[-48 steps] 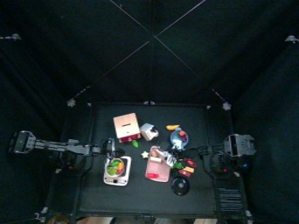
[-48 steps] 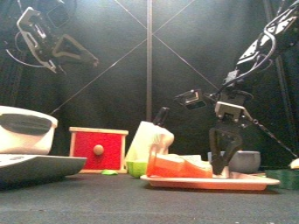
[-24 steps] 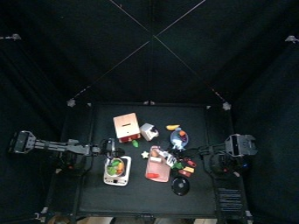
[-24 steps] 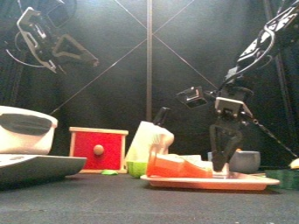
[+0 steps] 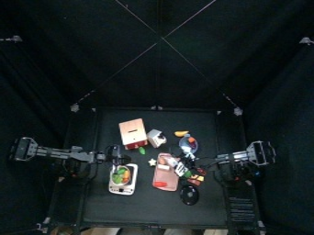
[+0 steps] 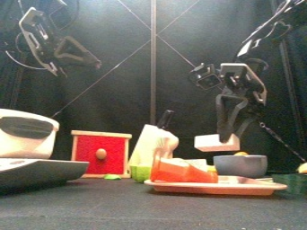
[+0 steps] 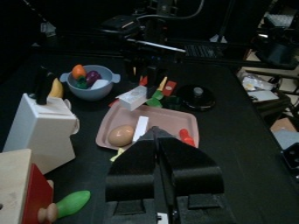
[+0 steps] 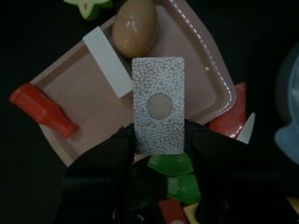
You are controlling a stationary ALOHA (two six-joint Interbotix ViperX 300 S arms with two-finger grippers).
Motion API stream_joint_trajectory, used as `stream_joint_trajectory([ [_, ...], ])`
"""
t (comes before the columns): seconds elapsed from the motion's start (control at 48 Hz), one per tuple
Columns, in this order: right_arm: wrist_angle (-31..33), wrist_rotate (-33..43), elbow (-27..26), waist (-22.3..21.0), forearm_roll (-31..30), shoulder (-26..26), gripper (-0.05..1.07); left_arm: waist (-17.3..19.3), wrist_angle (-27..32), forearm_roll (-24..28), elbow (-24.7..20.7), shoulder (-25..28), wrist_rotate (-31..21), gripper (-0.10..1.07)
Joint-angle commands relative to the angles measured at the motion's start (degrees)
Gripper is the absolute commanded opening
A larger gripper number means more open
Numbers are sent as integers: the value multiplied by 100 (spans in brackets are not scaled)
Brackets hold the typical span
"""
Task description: Place ketchup on plate
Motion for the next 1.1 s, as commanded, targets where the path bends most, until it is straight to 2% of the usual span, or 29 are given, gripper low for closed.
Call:
stream_joint_trajectory([
  [0.0, 132, 633, -79, 308, -316, -211, 57, -18, -53, -26, -88, 0, -9, 35],
  [0.167, 352, 2021, -132, 923, -879, -211, 57, -18, -53, -158, -88, 0, -9, 35],
  [0.396, 1046, 4140, -325, 2109, -1670, -18, 57, -62, -53, -360, -88, -9, -9, 35],
  [0.542, 1661, 5537, -686, 2883, -2004, 378, 57, -246, -53, -501, -97, -9, -9, 35],
  [0.667, 2083, 6319, -1099, 3313, -2074, 826, 57, -369, -53, -659, -97, -9, -9, 35],
  [0.896, 2487, 7049, -1969, 3639, -1942, 1740, 57, -527, -53, -949, -114, -9, -9, 35],
  [1.083, 2716, 7058, -2610, 3656, -1573, 2347, 57, -677, -53, -1169, -132, -18, -18, 35],
])
